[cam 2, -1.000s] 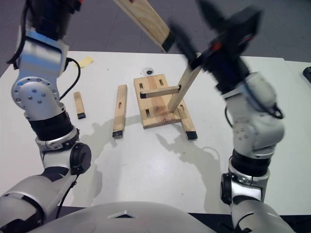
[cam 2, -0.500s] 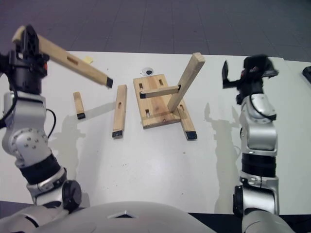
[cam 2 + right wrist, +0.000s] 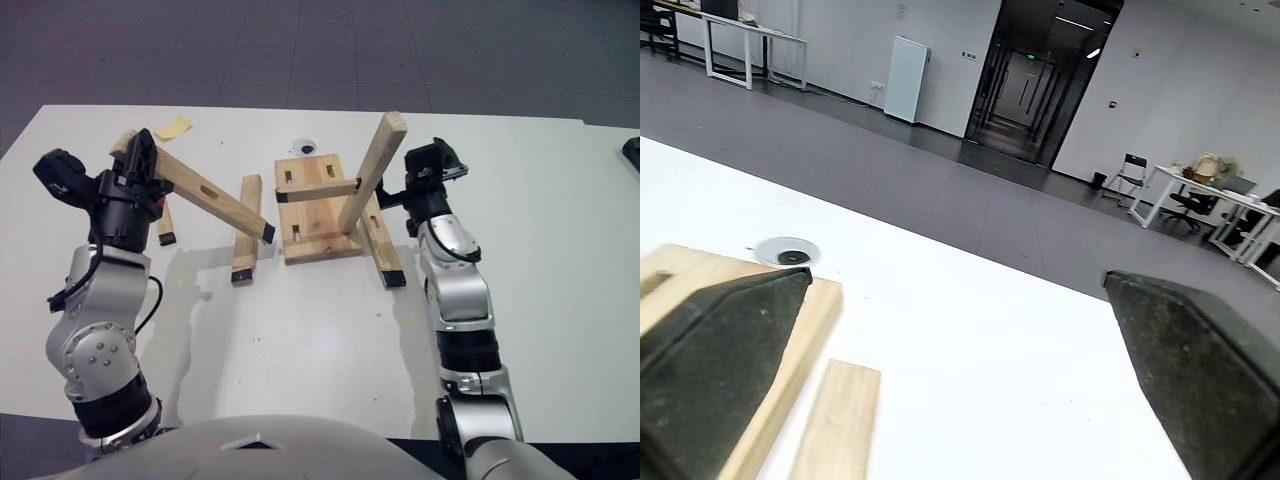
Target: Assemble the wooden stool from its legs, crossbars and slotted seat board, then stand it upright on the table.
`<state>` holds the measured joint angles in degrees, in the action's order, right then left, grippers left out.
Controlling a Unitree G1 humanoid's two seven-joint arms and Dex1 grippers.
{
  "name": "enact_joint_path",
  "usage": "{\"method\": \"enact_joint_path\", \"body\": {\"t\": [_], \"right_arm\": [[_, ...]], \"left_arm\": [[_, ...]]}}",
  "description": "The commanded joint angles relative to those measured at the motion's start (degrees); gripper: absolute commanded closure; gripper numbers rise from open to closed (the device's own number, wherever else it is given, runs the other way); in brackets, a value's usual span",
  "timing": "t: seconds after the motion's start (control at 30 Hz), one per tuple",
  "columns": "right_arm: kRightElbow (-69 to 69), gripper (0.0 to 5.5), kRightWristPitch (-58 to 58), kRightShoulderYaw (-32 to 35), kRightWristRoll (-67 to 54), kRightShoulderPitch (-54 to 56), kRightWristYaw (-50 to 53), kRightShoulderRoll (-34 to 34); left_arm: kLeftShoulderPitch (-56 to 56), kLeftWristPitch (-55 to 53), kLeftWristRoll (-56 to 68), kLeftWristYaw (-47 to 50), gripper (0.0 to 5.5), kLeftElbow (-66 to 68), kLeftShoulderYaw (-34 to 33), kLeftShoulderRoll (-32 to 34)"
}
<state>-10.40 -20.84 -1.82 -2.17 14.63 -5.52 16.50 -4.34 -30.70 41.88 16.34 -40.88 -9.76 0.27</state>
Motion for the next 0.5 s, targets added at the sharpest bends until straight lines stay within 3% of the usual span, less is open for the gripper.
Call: {"method": "enact_joint_path", "body": {"t": [0.03, 0.5], "right_arm": [[-2.7, 0.10, -2.9, 0.3, 0.2, -1.6, -0.5, -0.5], [0.5, 0.10, -2.6, 1.0, 3.8, -2.3, -0.9, 0.4]], "left_arm": [[-0.9, 0.3, -2.0, 1.6, 4.45, -1.3, 2.2, -1.4], [-6.6, 8.2, -12.5, -1.1, 4.45, 4.9, 4.7, -3.5]]}}
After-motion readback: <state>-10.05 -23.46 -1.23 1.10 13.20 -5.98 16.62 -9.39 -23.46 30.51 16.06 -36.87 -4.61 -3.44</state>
